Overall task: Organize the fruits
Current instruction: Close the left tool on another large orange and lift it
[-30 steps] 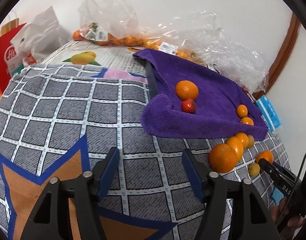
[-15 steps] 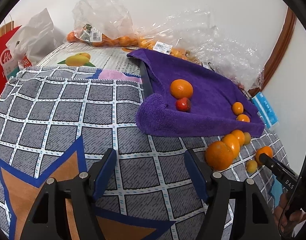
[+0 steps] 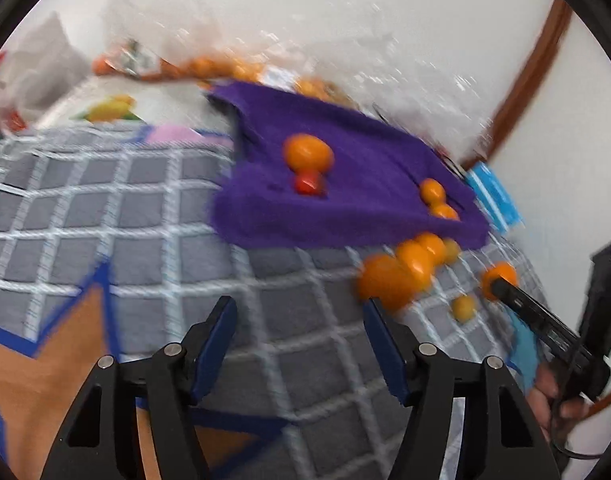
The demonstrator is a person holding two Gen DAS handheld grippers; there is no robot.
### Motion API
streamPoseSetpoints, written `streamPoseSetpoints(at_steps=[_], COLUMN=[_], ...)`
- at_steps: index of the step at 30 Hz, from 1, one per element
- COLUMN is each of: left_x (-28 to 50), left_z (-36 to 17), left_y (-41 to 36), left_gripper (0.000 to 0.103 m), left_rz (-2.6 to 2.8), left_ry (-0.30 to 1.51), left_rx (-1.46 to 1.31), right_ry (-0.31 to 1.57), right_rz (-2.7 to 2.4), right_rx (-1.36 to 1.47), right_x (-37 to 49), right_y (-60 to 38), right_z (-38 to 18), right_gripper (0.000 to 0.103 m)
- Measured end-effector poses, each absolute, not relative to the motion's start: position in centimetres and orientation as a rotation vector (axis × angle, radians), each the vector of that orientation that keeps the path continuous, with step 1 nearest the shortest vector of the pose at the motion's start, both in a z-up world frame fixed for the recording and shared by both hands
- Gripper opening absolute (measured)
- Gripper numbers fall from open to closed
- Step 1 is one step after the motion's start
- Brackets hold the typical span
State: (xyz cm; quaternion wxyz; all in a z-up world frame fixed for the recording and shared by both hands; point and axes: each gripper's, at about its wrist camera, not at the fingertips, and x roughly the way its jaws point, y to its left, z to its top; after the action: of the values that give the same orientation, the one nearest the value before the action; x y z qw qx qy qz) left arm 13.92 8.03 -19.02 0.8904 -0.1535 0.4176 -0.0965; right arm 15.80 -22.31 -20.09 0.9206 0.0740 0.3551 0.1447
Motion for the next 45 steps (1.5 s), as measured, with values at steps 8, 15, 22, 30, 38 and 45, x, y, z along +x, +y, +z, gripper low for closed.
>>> streamPoseSetpoints(at_steps=[8,15,22,30,38,45], left_x=[15.3,16.2,15.6,15.3,15.4,15.2], left_z=[-18.6,-19.4,-19.4,-19.2,-19.0,-18.7], left_y=[2.0,1.8,3.9,2.9,3.1,3.0], left_gripper=[0.061,0.04,0.04,0.04,0.04,0.04], left_rz=[-0.238,-0.253,-0.277,-0.302,-0.299,-0.303], left_ry=[0.871,0.863,0.819,0.81,0.806,0.793], left_rx=[-0.148,-0.179,-0.31,-0.269,-0.282,-0.275], right_ry=[0.722,0.735,0.759,0.769,0.774,0.763], right_rz=[0.315,0.3,0.292,0.283,0.29,0.297], right_rx=[0.18,0.18,0.148,0.135,0.128,0.149], right_x=[15.7,15.9,16.3,16.4,16.4,16.3], right_y=[-22.7,-22.7,-22.2,-22.1,-22.0,-22.2], right_z=[-20.1,-20.2,-20.5,-20.6,-20.7,-20.6], right_gripper=[0.043,0.043,0.043,0.043,0.043,0.043])
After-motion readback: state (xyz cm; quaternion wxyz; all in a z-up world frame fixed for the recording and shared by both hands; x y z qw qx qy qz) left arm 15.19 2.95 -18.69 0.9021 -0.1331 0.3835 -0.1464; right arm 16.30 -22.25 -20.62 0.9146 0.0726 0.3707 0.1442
